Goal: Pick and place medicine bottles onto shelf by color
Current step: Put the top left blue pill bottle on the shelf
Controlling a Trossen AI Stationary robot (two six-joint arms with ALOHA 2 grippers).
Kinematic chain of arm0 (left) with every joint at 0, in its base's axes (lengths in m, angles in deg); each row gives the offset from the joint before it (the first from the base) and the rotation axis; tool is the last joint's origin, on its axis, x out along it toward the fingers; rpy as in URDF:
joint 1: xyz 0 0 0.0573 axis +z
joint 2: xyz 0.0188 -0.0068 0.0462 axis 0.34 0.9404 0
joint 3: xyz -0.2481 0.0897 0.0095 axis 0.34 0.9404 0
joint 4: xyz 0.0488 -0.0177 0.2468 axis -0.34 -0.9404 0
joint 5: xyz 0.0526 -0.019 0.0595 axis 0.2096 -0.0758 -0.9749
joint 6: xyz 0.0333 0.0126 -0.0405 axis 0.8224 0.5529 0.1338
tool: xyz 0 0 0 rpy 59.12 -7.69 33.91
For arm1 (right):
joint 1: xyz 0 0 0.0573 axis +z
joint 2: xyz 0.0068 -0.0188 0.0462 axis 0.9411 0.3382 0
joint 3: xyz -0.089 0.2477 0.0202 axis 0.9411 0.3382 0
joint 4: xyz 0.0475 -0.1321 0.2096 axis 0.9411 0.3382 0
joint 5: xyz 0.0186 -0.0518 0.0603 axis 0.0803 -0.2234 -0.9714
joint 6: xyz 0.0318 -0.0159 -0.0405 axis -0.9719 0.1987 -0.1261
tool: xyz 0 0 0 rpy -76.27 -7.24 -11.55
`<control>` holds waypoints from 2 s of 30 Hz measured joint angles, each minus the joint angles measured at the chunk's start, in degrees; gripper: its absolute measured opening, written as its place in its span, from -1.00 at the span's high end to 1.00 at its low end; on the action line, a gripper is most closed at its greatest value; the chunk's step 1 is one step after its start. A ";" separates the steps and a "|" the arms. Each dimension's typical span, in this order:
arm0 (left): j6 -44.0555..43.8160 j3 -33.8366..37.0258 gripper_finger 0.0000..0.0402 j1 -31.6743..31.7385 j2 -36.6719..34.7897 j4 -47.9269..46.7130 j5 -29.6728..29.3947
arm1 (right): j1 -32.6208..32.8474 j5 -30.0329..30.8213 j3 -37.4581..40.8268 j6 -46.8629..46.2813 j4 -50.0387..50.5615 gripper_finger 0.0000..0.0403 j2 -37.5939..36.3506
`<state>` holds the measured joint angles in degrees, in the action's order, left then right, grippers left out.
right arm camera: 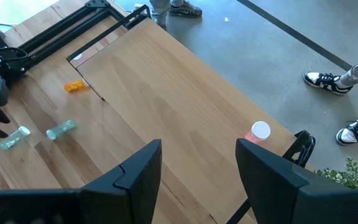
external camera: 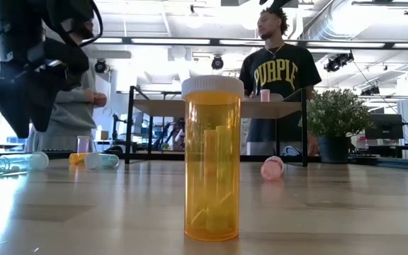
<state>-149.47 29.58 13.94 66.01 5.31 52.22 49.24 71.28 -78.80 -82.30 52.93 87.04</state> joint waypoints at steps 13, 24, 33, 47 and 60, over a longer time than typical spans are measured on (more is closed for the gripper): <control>-2.25 0.00 0.10 -0.17 7.84 3.37 0.20 | 0.00 -0.02 0.00 0.02 0.00 0.02 0.00; -2.55 0.00 0.10 -0.17 12.13 4.32 0.83 | 0.00 -0.02 0.00 0.02 0.00 0.02 0.00; -2.36 0.00 0.10 -0.17 13.19 4.50 1.29 | 0.00 -0.02 0.00 0.04 0.00 0.02 0.00; 0.22 0.00 0.41 -0.17 13.19 4.50 1.73 | 0.02 -0.02 0.00 0.03 0.00 0.02 0.00; 4.98 0.00 0.49 -0.17 13.14 8.35 1.70 | 0.00 -0.02 0.00 0.02 0.00 0.02 0.00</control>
<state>-144.49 29.58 13.77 79.15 13.66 53.93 49.24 71.26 -78.80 -82.28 52.93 87.04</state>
